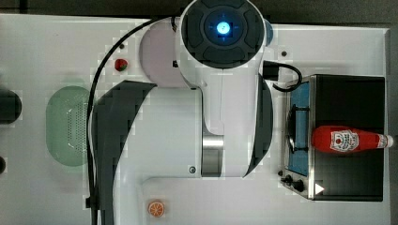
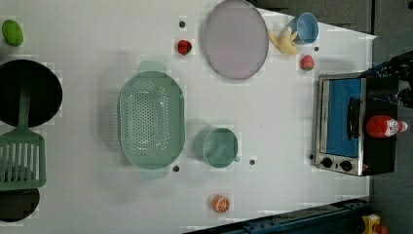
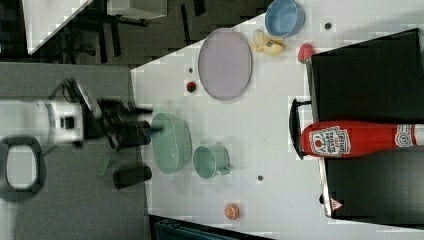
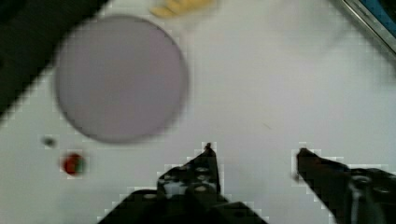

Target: Pick Ketchup from oven and place it on table.

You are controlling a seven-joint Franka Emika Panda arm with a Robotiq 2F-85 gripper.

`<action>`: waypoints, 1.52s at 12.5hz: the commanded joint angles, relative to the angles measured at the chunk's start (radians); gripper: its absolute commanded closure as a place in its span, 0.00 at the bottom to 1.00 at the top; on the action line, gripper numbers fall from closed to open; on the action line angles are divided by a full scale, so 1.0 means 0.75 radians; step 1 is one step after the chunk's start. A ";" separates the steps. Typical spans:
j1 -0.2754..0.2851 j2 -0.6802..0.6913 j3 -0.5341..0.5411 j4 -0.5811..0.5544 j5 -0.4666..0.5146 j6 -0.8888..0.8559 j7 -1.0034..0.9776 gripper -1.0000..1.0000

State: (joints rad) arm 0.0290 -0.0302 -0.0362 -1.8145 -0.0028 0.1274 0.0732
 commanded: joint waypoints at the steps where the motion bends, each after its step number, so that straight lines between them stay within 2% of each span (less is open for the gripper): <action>1: -0.039 -0.324 -0.070 -0.053 -0.002 -0.170 -0.083 0.22; 2: -0.039 -0.324 -0.070 -0.053 -0.002 -0.170 -0.083 0.07; 3: -0.040 -0.320 -0.084 -0.053 -0.003 -0.167 -0.083 0.00; 5: -0.053 -0.298 -0.160 -0.053 -0.005 -0.145 -0.083 0.00; 7: -0.067 -0.213 -0.333 -0.053 -0.005 -0.082 -0.083 0.00; 8: -0.069 -0.188 -0.376 -0.053 -0.005 -0.059 -0.083 0.00; 10: -0.073 -0.131 -0.478 -0.052 -0.005 0.045 -0.084 0.00; 11: -0.075 -0.079 -0.565 -0.052 -0.006 0.170 -0.085 0.00; 17: -0.086 0.175 -0.809 -0.050 0.000 0.429 -0.082 0.00; 19: -0.098 0.277 -0.850 -0.050 0.161 0.455 -0.030 0.00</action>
State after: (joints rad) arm -0.0571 0.1252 -0.7217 -1.8428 0.0753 0.4753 0.0302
